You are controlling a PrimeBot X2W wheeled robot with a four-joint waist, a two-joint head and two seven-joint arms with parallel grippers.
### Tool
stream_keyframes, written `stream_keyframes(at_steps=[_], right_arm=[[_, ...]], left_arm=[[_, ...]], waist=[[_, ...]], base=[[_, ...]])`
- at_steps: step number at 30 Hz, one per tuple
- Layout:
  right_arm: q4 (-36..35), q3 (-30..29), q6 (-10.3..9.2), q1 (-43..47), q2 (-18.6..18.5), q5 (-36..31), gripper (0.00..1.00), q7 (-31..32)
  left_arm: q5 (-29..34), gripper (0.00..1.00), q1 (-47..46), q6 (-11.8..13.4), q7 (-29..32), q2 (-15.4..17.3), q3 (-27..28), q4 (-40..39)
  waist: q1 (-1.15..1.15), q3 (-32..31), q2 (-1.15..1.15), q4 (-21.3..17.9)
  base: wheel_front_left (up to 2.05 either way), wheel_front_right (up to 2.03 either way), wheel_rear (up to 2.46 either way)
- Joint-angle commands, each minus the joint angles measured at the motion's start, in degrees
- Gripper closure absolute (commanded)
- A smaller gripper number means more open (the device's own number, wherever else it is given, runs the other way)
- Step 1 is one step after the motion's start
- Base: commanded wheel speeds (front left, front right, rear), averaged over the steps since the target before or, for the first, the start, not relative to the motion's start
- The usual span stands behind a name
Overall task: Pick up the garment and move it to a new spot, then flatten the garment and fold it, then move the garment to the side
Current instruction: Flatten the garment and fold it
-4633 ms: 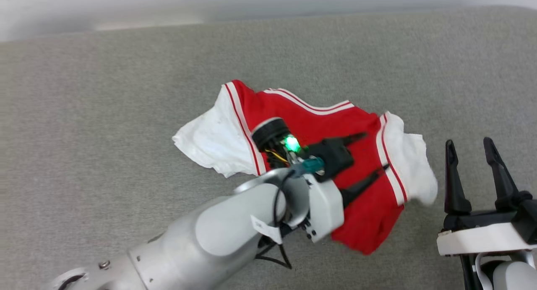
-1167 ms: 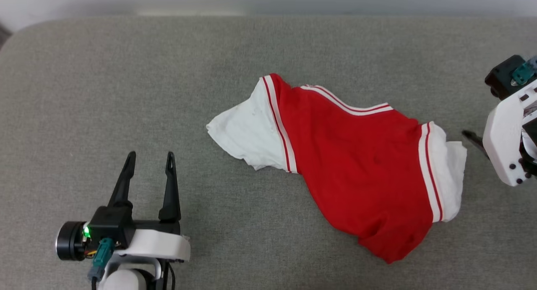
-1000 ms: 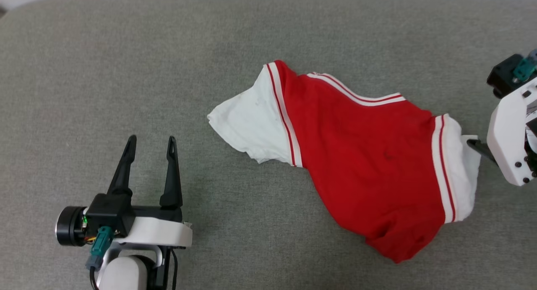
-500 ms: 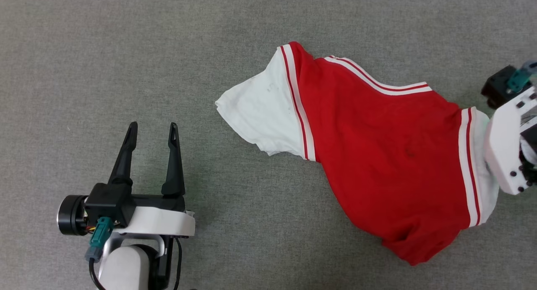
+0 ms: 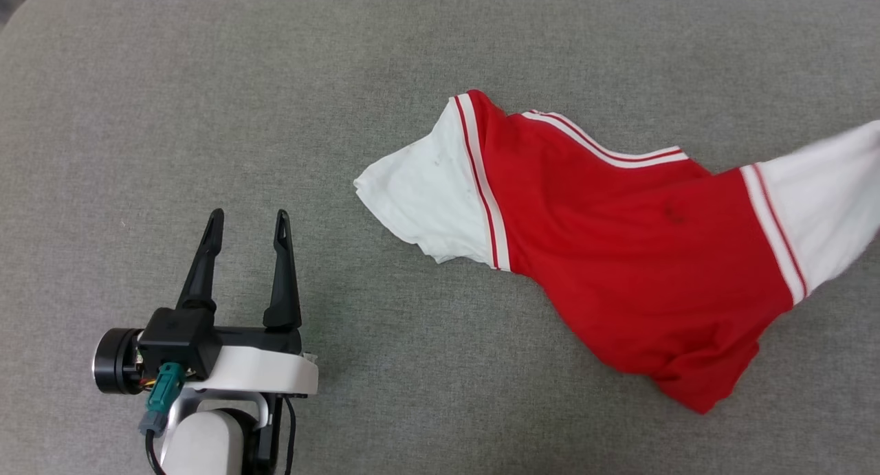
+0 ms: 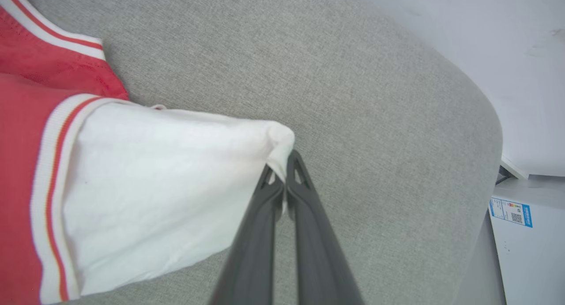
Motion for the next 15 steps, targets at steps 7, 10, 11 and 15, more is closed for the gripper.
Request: stream_keyframes(at_steps=[7,10,11,15], right_arm=[[8.7,-0.4,-0.05,4.5,-1.0,-5.4,1.0,-0.2],[13.2,-1.0,-0.04,7.1,1.3,-6.3,1.0,-0.7],[14.6,-1.0,-0.02,8.1,2.1,-6.4,1.0,-1.3],[18.1,-3.6,-0.01,9.2,5.9,-6.1,1.0,-6.5]], left_arm=[[-0.3,0.0,-0.1,-0.2,-0.2,0.0,-0.6,-0.4],[-0.3,0.0,-0.4,0.0,-0.2,0.0,-0.5,-0.3],[-0.2,0.0,-0.4,0.0,-0.2,0.0,-0.4,-0.2],[0.2,0.0,0.0,-0.3,-0.2,0.0,0.2,0.4]], waist=[[-0.01,2.0,0.0,1.2],[-0.01,2.4,0.0,1.4],[-0.01,2.5,0.0,1.4],[-0.01,1.4,0.0,1.0]], base=[[0.0,0.0,0.0],[0.0,0.0,0.0],[0.0,0.0,0.0],[0.0,0.0,0.0]])
